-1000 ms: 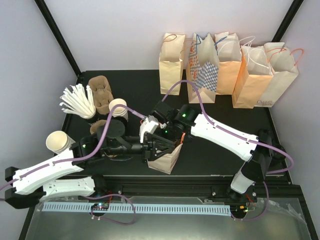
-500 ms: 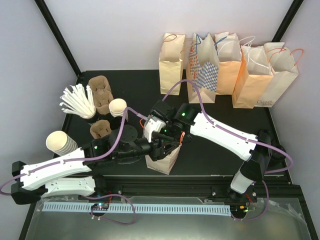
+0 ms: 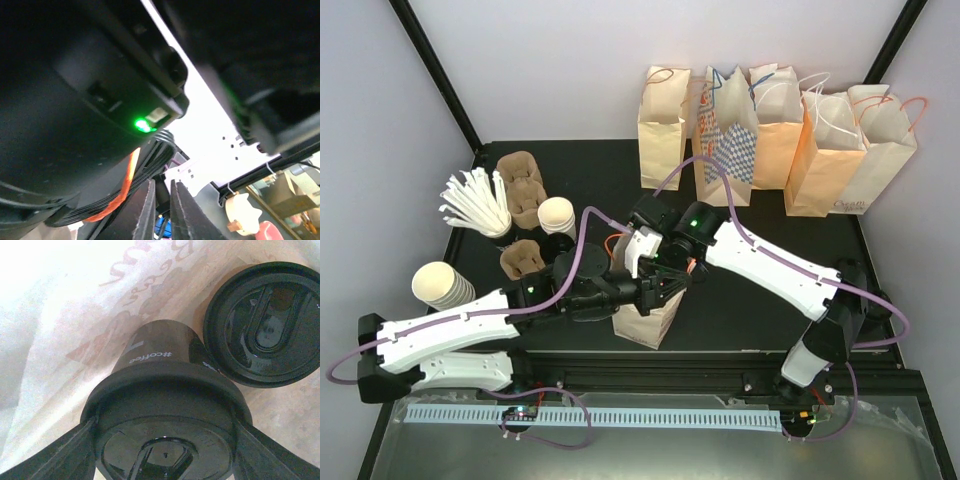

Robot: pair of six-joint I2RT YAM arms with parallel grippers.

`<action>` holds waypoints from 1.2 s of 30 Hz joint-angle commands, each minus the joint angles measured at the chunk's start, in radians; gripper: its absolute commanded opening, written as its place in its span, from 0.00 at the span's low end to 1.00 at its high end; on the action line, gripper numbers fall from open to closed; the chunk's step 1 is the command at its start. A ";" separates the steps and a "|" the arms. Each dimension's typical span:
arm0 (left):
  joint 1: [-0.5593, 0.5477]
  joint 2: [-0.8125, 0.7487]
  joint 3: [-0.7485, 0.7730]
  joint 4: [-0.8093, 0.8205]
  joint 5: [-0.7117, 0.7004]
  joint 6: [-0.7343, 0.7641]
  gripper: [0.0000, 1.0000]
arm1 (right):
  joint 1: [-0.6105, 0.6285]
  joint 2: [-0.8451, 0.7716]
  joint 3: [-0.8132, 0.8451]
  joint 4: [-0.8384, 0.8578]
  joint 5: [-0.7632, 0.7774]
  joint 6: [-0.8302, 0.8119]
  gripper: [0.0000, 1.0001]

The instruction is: Pack the takeout coffee

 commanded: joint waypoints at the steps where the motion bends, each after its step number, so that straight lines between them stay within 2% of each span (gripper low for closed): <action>1: -0.009 0.080 0.065 0.060 0.171 0.024 0.08 | 0.027 0.015 -0.001 0.011 -0.014 0.016 0.36; 5: -0.011 0.136 0.103 0.044 0.237 0.006 0.02 | 0.026 0.013 -0.007 0.011 -0.009 0.022 0.35; 12: -0.011 0.148 0.135 0.017 0.262 0.000 0.02 | 0.026 0.032 0.012 -0.029 0.001 0.050 0.33; 16: -0.012 0.076 0.120 -0.072 0.182 -0.031 0.09 | 0.026 0.021 0.008 -0.021 0.004 0.065 0.33; 19: -0.012 -0.022 0.022 -0.069 0.069 -0.077 0.12 | 0.025 0.015 0.005 -0.013 0.006 0.078 0.33; 23: -0.029 -0.107 -0.087 -0.028 -0.005 -0.102 0.15 | 0.019 0.031 0.017 -0.029 -0.028 0.116 0.34; 29: -0.159 -0.149 -0.122 -0.025 -0.227 -0.032 0.31 | -0.007 0.032 0.031 -0.063 -0.086 0.225 0.34; 32: -0.209 -0.140 -0.117 -0.034 -0.346 0.003 0.51 | -0.017 0.028 0.033 -0.077 -0.100 0.288 0.35; 34: -0.247 -0.134 -0.102 -0.061 -0.462 0.013 0.58 | -0.018 0.028 0.040 -0.085 -0.099 0.304 0.35; 36: -0.250 -0.136 -0.110 -0.045 -0.484 0.014 0.62 | -0.019 0.023 0.039 -0.081 -0.087 0.307 0.35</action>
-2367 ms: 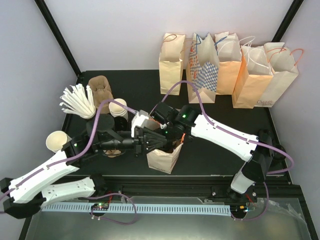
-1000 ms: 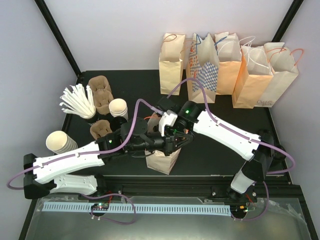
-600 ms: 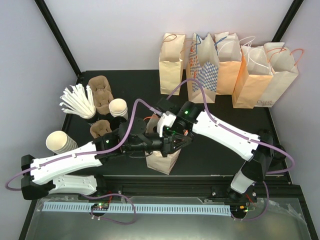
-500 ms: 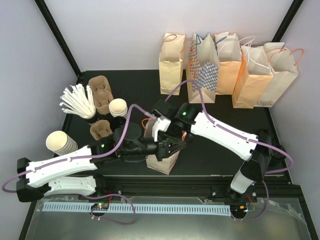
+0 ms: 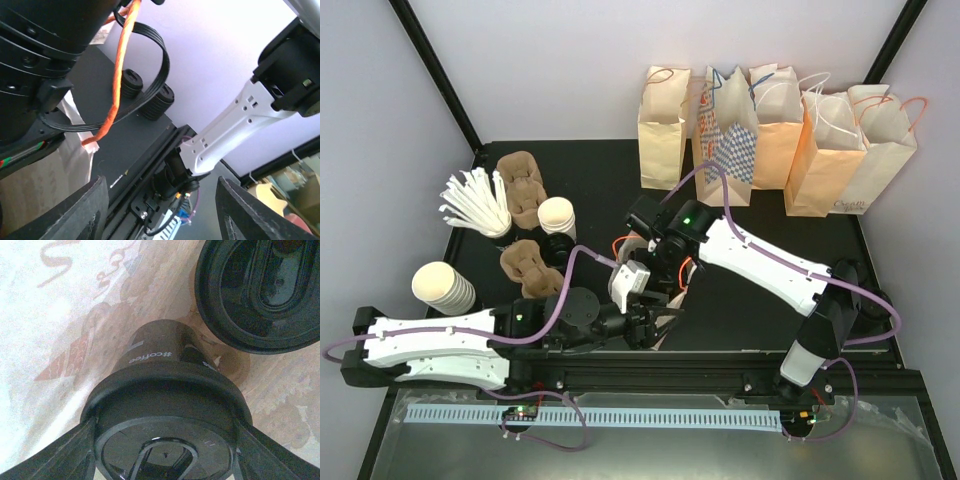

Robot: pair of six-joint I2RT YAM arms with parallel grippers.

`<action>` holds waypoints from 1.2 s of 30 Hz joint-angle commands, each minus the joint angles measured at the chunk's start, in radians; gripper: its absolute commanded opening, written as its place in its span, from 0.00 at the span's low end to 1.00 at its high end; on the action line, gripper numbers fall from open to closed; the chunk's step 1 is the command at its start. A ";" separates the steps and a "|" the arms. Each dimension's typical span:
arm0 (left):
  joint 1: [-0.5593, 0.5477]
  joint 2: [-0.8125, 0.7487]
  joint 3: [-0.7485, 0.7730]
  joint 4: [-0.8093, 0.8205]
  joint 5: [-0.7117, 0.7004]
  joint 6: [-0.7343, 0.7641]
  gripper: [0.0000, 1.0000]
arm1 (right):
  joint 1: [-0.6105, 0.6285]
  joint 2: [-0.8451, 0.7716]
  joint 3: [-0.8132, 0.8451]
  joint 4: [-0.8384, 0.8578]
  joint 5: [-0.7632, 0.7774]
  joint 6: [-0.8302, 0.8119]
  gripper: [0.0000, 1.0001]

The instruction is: Pack the takeout coffee

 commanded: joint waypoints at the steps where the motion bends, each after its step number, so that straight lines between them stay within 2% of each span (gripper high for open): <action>1: -0.028 -0.008 0.002 0.016 -0.194 0.037 0.63 | -0.004 -0.017 0.028 -0.019 -0.001 0.061 0.35; 8: -0.028 -0.014 -0.021 0.111 -0.194 0.134 0.66 | -0.006 -0.043 0.011 0.017 0.039 0.075 0.34; 13: -0.018 -0.023 -0.017 0.133 -0.217 0.124 0.72 | -0.009 -0.043 0.009 0.012 0.067 0.136 0.33; 17: 0.006 -0.011 0.041 0.048 -0.179 0.099 0.62 | -0.009 -0.049 -0.061 0.078 -0.006 0.186 0.33; 19: 0.009 -0.010 0.075 -0.008 -0.170 0.084 0.63 | -0.009 -0.053 -0.089 0.112 -0.036 0.202 0.32; 21: 0.009 -0.023 0.095 -0.048 -0.160 0.057 0.68 | -0.009 -0.058 -0.106 0.136 -0.045 0.220 0.33; 30: 0.018 -0.105 0.136 -0.211 -0.088 -0.144 0.66 | -0.010 -0.090 -0.125 0.169 0.082 0.400 0.32; 36: 0.071 -0.064 0.208 -0.296 0.049 -0.182 0.63 | -0.011 -0.045 -0.030 0.029 0.146 0.488 0.34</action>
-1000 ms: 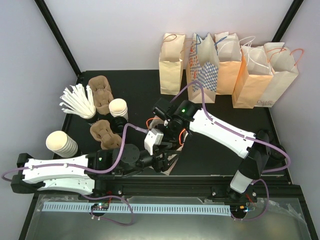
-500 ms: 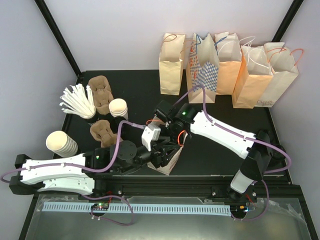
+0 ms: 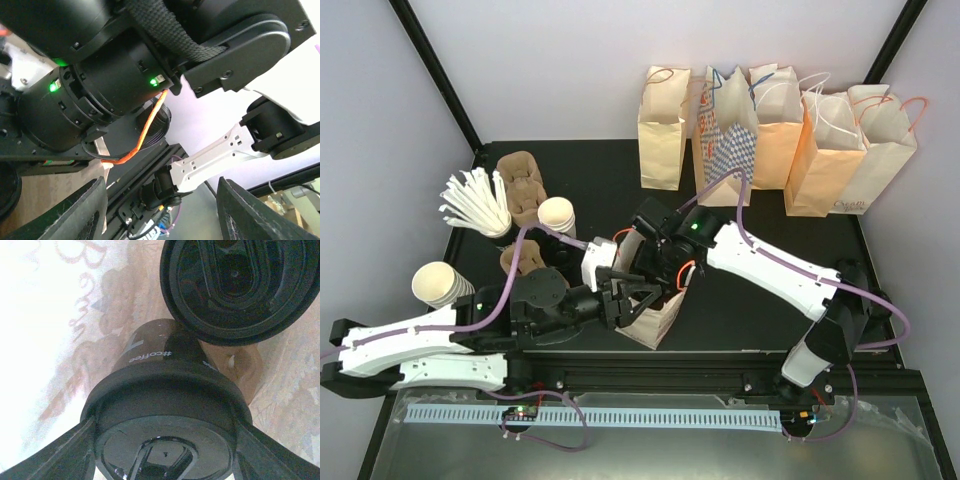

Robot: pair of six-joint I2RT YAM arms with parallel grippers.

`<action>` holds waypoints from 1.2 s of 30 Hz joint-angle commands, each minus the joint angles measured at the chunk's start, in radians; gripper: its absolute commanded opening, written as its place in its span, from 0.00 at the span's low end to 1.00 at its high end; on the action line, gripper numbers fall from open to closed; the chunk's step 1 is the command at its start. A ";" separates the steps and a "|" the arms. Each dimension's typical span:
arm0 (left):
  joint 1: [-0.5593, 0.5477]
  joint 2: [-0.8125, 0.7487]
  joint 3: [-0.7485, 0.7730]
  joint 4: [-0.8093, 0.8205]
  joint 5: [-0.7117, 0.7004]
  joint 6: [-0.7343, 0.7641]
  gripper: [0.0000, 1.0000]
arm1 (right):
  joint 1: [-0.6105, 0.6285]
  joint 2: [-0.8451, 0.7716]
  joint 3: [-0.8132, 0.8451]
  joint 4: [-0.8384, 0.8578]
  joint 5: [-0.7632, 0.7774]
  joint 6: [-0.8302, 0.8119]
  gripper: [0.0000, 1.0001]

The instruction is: Pack the takeout coffee

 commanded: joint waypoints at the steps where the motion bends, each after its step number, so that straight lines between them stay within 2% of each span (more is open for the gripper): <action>1: 0.030 0.035 0.088 -0.104 0.113 -0.051 0.63 | -0.006 0.018 0.059 -0.088 0.066 0.108 0.34; 6: 0.092 0.076 0.139 -0.124 0.217 -0.066 0.65 | -0.004 -0.002 -0.029 0.044 0.006 0.134 0.35; 12: 0.174 0.167 0.182 -0.106 0.369 -0.081 0.68 | -0.005 0.012 -0.029 0.071 0.000 0.130 0.35; 16: 0.184 0.199 0.200 -0.127 0.360 -0.080 0.76 | -0.008 0.012 -0.035 0.085 0.010 0.122 0.35; 19: 0.199 0.199 0.169 -0.088 0.382 -0.084 0.77 | -0.022 -0.001 -0.079 0.129 -0.010 0.113 0.35; 24: 0.218 0.198 0.128 -0.023 0.417 -0.101 0.79 | -0.035 -0.024 -0.128 0.186 -0.027 0.103 0.35; 36: 0.244 0.205 0.069 0.128 0.538 -0.146 0.79 | -0.041 -0.043 -0.120 0.240 -0.037 0.046 0.37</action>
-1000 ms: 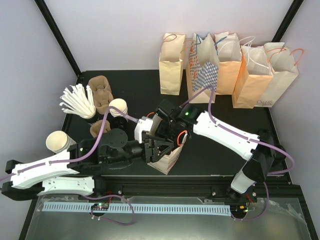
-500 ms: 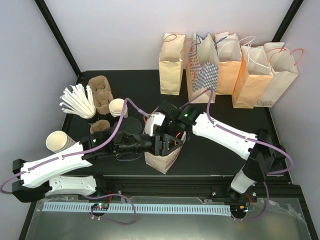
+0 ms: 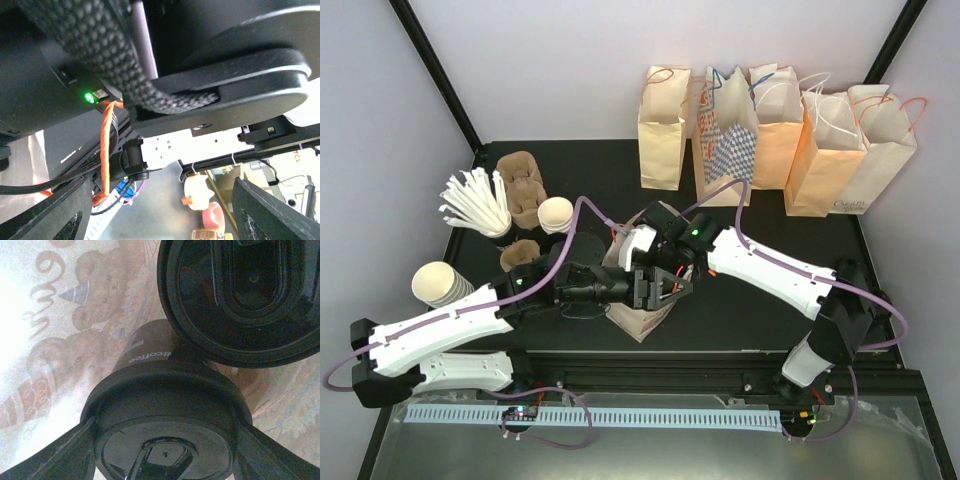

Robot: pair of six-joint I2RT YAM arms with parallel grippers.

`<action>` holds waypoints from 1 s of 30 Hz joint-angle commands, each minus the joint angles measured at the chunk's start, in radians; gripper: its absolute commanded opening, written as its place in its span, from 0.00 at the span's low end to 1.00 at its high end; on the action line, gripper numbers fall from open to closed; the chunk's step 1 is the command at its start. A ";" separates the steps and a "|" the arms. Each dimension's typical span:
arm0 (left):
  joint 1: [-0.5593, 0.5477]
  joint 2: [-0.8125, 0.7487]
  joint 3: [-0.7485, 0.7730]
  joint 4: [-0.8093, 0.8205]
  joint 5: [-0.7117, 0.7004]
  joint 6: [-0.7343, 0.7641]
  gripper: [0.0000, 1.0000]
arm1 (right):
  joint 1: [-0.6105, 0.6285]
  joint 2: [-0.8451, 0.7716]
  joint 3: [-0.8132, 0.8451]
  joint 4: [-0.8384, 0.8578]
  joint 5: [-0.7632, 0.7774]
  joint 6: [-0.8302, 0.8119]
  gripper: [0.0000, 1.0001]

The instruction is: Pack the takeout coffee

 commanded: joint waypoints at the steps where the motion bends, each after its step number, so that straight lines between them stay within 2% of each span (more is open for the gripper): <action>1: 0.014 -0.001 -0.025 0.099 0.080 -0.038 0.79 | -0.007 -0.030 0.005 0.059 -0.004 -0.033 0.37; 4: 0.017 0.016 -0.023 0.114 0.111 -0.039 0.78 | -0.007 -0.036 -0.009 0.084 -0.010 -0.045 0.37; 11: 0.017 0.073 -0.002 0.159 0.211 -0.034 0.69 | -0.009 -0.023 0.002 0.102 -0.022 -0.098 0.37; 18: 0.011 0.146 0.019 0.183 0.369 -0.070 0.66 | -0.014 -0.005 0.050 0.087 0.006 -0.130 0.38; 23: -0.026 0.170 0.028 0.189 0.382 -0.073 0.64 | -0.018 0.005 0.039 0.099 -0.018 -0.136 0.38; 30: -0.060 0.173 0.042 0.160 0.360 -0.071 0.65 | -0.024 0.043 0.087 0.024 -0.036 -0.109 0.37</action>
